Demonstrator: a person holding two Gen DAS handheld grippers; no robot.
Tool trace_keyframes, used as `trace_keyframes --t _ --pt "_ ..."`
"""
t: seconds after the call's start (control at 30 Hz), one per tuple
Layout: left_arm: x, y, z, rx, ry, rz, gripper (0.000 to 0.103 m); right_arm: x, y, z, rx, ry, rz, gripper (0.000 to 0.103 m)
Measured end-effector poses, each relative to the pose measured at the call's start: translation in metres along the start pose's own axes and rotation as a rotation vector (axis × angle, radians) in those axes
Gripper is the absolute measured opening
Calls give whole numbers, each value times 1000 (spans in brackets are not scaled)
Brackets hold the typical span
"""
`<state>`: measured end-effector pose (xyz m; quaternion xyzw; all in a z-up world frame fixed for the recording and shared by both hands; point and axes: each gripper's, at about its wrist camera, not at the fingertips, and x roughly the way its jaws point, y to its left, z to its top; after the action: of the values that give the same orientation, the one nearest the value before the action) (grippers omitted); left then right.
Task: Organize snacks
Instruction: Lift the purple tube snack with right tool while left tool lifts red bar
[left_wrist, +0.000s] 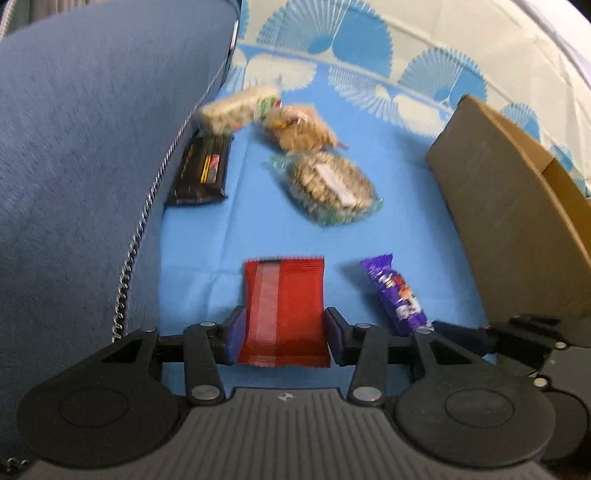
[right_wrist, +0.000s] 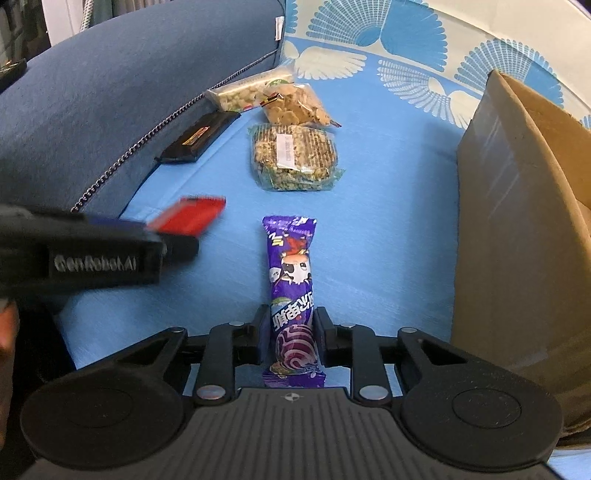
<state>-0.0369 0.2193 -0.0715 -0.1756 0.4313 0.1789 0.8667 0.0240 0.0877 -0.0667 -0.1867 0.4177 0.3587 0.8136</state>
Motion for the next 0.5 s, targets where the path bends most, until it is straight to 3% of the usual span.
trace_keyframes --t 0.5 --pt "6 -3 -1 29 20 22 52 6 1 -5 -6 -20 -34 31"
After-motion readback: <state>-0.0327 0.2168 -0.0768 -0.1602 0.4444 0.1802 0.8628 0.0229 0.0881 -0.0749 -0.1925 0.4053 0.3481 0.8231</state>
